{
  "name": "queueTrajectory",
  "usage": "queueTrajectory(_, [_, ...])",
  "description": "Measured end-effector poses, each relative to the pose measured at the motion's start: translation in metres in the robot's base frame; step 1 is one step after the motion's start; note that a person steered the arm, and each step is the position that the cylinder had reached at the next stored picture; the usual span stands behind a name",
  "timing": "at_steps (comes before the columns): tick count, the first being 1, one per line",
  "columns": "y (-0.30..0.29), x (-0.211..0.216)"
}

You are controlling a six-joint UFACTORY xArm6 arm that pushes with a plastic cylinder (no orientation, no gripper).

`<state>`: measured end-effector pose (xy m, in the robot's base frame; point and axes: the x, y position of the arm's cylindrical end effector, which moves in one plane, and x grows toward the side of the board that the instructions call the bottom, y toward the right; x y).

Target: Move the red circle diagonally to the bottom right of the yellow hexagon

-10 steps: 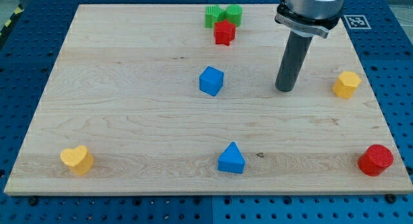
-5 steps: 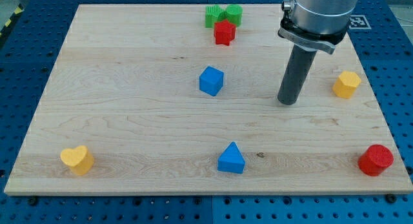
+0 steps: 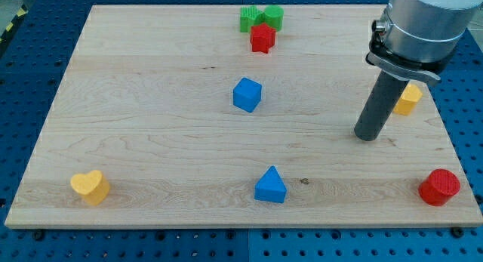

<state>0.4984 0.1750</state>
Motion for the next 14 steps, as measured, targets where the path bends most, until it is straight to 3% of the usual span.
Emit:
queueTrajectory(3, [0.013,0.002])
queueTrajectory(5, [0.08,0.015])
queueTrajectory(8, [0.115,0.025])
queueTrajectory(11, [0.12,0.103])
queueTrajectory(14, [0.088,0.105])
